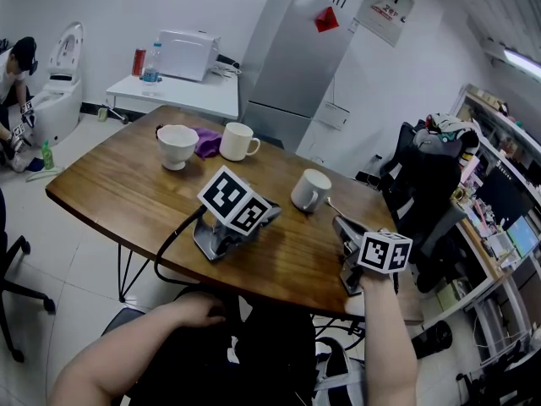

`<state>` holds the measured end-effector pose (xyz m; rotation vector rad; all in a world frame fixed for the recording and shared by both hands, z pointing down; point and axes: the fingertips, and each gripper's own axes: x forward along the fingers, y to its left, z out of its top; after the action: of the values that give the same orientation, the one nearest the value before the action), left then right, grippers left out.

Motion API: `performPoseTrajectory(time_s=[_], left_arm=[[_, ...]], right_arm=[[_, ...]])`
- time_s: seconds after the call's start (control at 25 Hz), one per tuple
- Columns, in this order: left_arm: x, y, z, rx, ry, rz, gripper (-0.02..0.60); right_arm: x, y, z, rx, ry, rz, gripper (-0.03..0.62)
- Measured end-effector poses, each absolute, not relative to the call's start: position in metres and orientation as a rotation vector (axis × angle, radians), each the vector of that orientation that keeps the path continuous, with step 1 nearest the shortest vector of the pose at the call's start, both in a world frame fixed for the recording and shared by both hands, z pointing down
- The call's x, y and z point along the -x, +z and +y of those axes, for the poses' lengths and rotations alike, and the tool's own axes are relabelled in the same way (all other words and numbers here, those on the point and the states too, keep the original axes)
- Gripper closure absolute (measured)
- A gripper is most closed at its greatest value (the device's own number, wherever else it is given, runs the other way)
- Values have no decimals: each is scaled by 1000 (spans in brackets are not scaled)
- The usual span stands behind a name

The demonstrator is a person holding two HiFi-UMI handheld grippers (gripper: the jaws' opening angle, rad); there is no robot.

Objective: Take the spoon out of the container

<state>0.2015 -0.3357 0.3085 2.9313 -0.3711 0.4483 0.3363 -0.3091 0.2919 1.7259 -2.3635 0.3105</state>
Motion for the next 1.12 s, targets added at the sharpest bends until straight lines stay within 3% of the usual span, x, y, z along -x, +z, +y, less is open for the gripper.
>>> performPoseTrajectory(time_s=[1.12], left_arm=[[-192,310,-338,-2926,445,-372,569]], right_arm=[[-330,286,-312,-1742,243,-2454,592]])
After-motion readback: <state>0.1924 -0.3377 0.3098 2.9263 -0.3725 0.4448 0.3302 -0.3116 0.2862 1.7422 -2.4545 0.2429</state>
